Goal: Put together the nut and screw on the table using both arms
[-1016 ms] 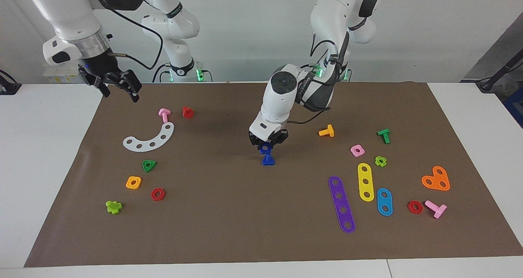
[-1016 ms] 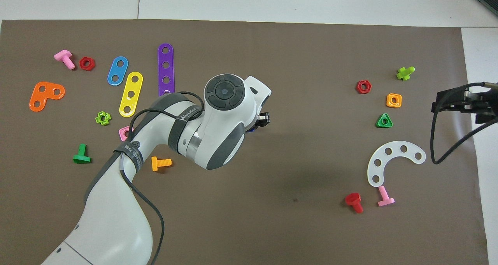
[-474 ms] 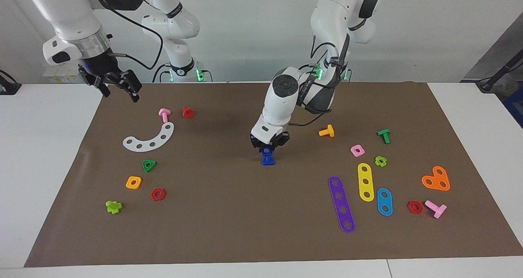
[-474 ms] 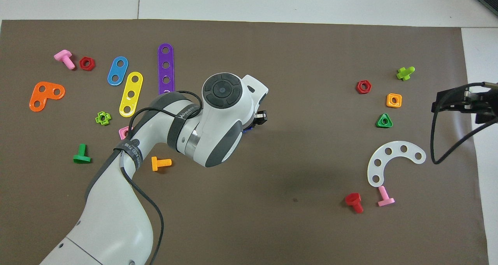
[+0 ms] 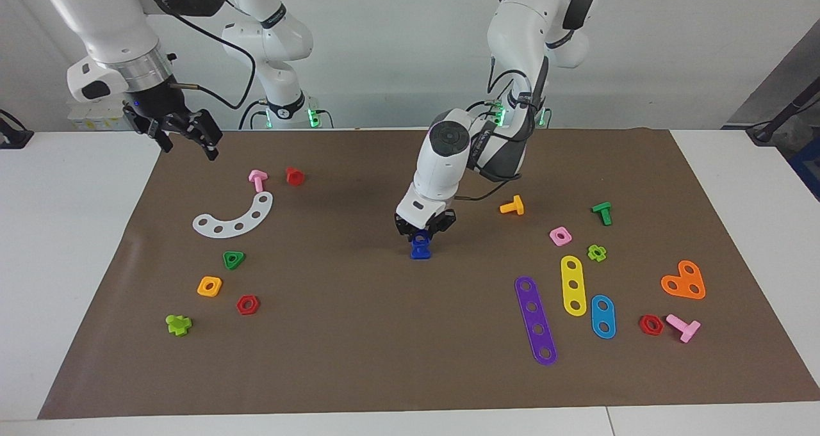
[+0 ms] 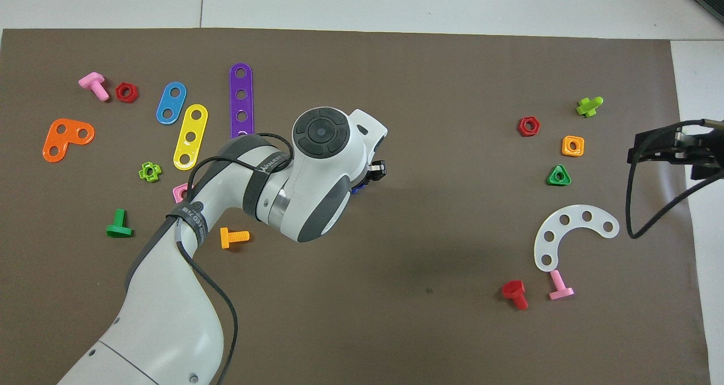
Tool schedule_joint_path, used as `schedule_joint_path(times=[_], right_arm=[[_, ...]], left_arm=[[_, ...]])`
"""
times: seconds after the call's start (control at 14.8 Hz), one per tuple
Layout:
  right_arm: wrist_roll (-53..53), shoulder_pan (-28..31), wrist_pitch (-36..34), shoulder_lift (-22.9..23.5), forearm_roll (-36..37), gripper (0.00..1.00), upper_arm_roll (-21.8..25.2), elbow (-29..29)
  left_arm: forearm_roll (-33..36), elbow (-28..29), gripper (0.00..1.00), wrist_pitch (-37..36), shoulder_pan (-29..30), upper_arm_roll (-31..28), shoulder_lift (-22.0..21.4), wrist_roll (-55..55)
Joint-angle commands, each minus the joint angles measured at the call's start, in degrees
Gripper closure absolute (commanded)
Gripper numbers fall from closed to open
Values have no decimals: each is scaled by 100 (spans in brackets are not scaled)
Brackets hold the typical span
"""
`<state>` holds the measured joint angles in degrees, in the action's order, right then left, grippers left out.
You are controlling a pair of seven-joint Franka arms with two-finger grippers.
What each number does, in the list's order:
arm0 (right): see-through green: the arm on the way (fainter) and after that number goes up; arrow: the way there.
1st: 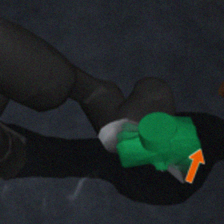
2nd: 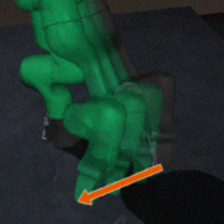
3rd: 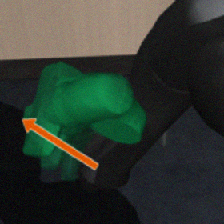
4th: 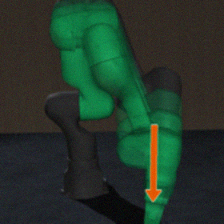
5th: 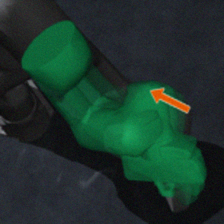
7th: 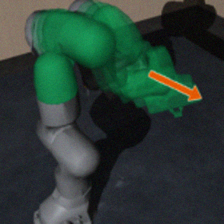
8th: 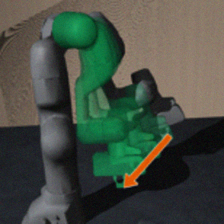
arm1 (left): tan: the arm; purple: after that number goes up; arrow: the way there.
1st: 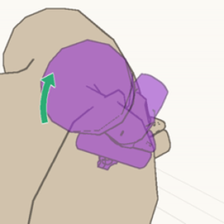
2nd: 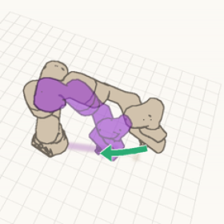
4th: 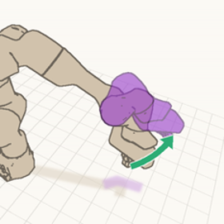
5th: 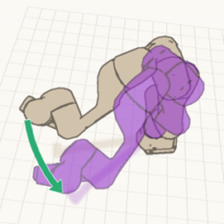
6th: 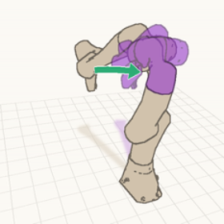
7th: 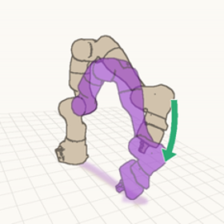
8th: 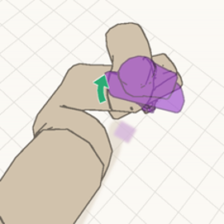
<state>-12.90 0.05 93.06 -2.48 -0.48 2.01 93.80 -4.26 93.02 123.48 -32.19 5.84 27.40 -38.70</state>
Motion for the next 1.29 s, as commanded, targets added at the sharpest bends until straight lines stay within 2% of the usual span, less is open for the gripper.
schedule_joint_path(times=[0.0,0.54,0.61,0.88,0.95,1.02,1.22], right_arm=[[-64,22,72,-42,-75,0,-34,77],[-64,22,72,-42,-75,0,-34,77],[-64,22,63,-42,-75,0,-34,77],[-64,22,72,-42,-75,0,-34,77],[-64,22,63,-42,-75,0,-34,77],[-64,22,72,-42,-67,0,-34,77],[-64,22,72,-42,-75,0,-34,77]], left_arm=[[110,208,81,264,-24,-30,-16,-50],[172,418,79,483,-77,-39,-24,-59],[180,427,72,493,-77,-39,-24,-59],[268,410,20,502,-86,-39,-24,-59],[268,393,4,502,-86,-39,-24,-59],[268,375,0,493,-86,-39,-24,-59],[303,156,0,266,-15,-39,-24,-32]])
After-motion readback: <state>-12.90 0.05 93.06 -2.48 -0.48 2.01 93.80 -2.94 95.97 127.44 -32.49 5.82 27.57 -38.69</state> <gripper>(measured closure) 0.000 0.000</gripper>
